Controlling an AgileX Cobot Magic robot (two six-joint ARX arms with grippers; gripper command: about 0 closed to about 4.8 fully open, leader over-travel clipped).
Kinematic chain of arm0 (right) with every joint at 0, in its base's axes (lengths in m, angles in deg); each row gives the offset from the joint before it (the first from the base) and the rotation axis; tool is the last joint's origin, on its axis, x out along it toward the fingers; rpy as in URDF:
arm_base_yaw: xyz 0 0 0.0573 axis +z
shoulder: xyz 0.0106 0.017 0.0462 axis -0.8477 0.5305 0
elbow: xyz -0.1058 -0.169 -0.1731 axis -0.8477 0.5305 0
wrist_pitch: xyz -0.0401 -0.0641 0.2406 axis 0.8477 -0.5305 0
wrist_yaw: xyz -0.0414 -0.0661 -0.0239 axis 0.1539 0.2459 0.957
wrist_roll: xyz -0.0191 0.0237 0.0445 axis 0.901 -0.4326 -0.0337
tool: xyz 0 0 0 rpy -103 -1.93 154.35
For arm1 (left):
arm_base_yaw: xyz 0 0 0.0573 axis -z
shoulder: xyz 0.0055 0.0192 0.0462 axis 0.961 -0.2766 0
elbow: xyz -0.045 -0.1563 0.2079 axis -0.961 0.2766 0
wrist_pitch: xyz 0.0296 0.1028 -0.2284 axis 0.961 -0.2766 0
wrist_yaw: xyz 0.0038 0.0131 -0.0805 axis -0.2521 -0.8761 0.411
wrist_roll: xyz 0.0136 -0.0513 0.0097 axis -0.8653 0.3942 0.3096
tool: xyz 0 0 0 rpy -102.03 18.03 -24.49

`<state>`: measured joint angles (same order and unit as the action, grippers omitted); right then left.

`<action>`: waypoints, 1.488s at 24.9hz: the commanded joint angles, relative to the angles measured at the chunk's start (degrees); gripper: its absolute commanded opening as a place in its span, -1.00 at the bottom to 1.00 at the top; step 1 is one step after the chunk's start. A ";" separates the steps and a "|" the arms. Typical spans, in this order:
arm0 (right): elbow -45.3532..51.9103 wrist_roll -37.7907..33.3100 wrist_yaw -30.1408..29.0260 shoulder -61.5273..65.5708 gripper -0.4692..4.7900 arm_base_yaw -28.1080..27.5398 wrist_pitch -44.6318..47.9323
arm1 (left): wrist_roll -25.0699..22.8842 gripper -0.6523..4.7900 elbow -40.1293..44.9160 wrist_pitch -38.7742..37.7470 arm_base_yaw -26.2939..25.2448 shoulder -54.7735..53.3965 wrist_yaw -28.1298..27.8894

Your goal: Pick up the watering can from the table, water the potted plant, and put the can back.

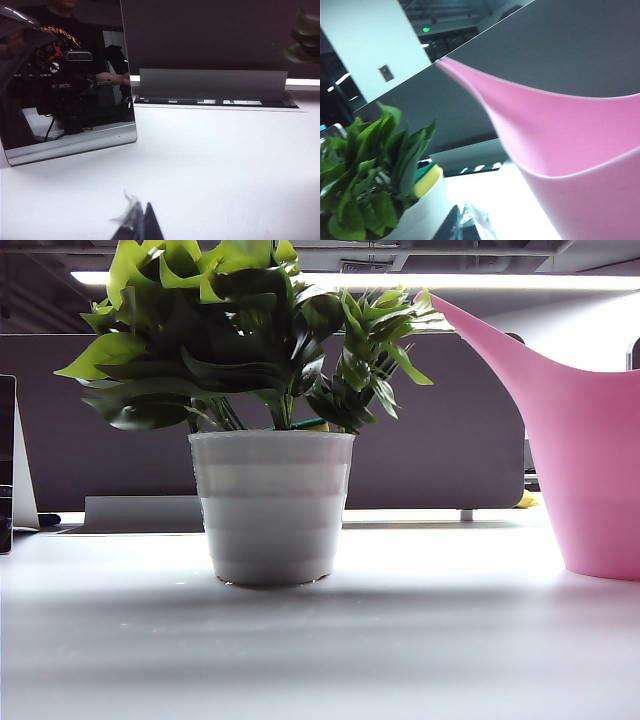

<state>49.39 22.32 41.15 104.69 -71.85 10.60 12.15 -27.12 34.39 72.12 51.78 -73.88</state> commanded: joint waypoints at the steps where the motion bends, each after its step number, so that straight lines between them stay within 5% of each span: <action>1: -0.15 0.33 -0.15 -0.11 -0.85 1.53 0.74 | 0.15 -0.78 -0.07 0.42 -0.04 -0.04 -0.02; 18: -0.15 2.60 -0.11 -0.42 -0.85 1.49 0.04 | 0.15 -0.78 -0.07 0.42 -0.04 -0.04 -0.04; 22: -0.15 5.05 -0.17 -13.94 -0.85 1.49 -12.98 | 0.15 -0.78 -0.07 0.42 -0.04 -0.04 -0.04; 25: -0.15 17.90 1.22 -28.28 -0.85 1.53 -33.94 | 0.17 -0.78 -0.07 0.42 -0.02 -0.04 -0.09; 31: -0.13 23.41 30.23 -44.72 -0.85 1.55 -65.85 | 0.15 -0.78 -0.07 0.42 -0.02 -0.04 -0.09; 37: 1.38 24.06 34.82 -55.76 -0.85 2.16 -74.64 | 0.15 -0.78 -0.07 0.42 -0.02 -0.04 -0.09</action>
<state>50.15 45.86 75.79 50.34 -70.32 -64.00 12.15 -27.14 34.39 72.12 51.80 -73.88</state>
